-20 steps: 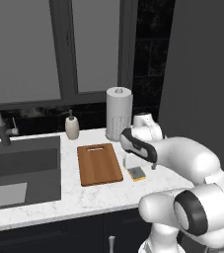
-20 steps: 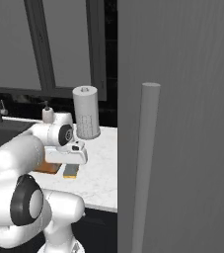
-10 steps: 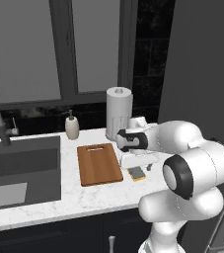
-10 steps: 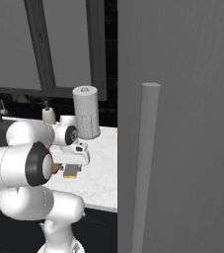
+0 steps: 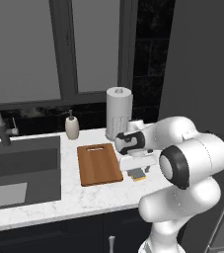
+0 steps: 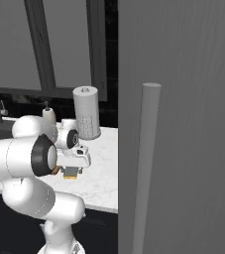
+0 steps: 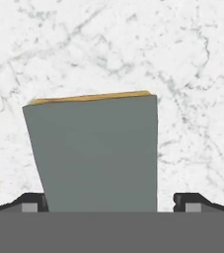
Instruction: Pick up the sponge from the counter and clean the cutting board by briefly scrubbing or pressing down on the cutting board. Once finished, release the sponge.
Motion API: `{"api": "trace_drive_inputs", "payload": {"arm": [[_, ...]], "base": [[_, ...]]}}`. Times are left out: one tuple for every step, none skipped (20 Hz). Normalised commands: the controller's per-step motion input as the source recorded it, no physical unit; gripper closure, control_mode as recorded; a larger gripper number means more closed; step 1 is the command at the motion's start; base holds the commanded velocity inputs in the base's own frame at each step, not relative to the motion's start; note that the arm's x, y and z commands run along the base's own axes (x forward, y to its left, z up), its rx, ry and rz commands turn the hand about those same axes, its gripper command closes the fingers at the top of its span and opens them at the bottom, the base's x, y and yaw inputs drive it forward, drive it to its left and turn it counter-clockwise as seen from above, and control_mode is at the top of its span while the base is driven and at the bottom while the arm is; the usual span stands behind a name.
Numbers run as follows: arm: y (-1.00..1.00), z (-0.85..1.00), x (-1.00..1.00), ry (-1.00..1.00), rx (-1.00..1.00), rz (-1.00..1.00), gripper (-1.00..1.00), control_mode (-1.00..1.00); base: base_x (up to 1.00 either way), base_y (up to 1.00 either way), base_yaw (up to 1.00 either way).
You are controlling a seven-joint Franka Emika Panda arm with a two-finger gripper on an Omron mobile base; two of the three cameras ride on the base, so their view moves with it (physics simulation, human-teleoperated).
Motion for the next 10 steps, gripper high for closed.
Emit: {"api": "trace_drive_inputs", "payload": {"arm": [[0.01, -0.13, 0.0, -0.1, 0.0, 0.0, -1.0, -1.0], [0.03, -0.15, 0.0, -0.09, 0.0, 0.0, -1.0, -1.0], [0.08, -0.17, 0.0, -0.08, 0.0, 0.0, -1.0, -1.0], [0.06, -0.22, 0.0, -0.05, 0.0, 0.0, -1.0, -1.0], [0.08, -0.26, 0.0, -0.05, 0.0, 0.0, -1.0, -1.0], [0.14, -0.31, 0.0, -0.03, 0.0, 0.0, -1.0, -1.0], [0.16, -0.34, 0.0, -0.03, 0.0, 0.0, -1.0, -1.0], [0.16, -0.36, 0.0, -0.02, 0.0, 0.0, -1.0, -1.0], [0.17, -0.41, 0.0, -0.02, 0.0, 0.0, -1.0, -1.0], [0.19, -0.44, 0.0, 0.0, 0.0, 0.0, -1.0, -1.0]], "base": [[0.0, 0.0, 0.0], [0.0, 0.0, 0.0], [0.0, 0.0, 0.0], [0.0, 0.0, 0.0], [0.0, 0.0, 0.0], [0.0, 0.0, 0.0], [0.0, 0.0, 0.0], [0.0, 0.0, 0.0], [0.0, 0.0, 0.0], [0.0, 0.0, 0.0]]}}
